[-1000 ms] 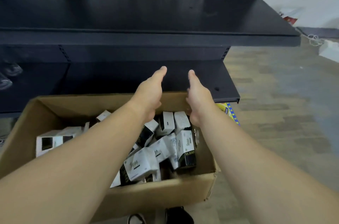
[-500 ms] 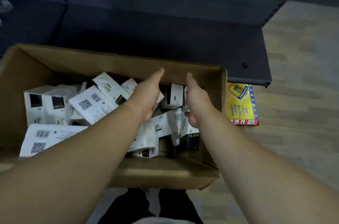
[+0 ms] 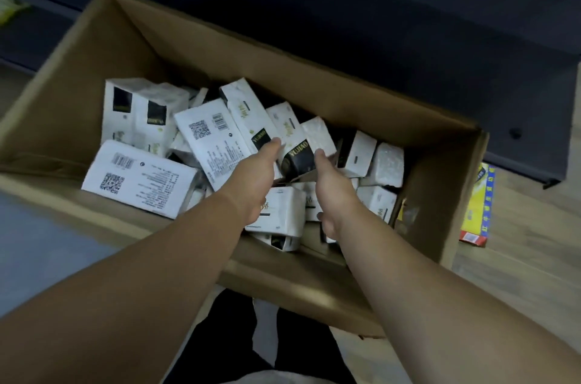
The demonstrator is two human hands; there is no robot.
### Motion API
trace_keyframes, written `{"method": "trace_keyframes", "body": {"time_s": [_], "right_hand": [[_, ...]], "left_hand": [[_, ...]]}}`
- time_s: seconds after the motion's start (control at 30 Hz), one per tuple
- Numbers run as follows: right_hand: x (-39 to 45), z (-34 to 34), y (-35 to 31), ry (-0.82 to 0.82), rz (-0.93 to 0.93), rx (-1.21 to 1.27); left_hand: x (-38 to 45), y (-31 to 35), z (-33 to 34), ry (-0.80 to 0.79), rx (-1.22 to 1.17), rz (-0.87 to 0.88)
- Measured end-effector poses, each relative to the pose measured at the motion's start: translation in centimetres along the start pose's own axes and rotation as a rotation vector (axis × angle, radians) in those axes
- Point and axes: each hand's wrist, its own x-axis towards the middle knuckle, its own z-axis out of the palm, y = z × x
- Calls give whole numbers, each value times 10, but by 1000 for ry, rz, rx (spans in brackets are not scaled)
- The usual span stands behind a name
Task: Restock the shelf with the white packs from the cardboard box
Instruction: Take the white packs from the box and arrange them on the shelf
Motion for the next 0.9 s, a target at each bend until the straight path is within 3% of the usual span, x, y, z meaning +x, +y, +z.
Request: {"method": "trace_keyframes", "body": {"time_s": [0.53,0.9], "right_hand": [[46,33,51,-28,87,-347],[52,43,68,73,41,-527]], "left_hand": [[28,-30,4,6,62,-127],[32,-31,-5,-12,93,-123]]}}
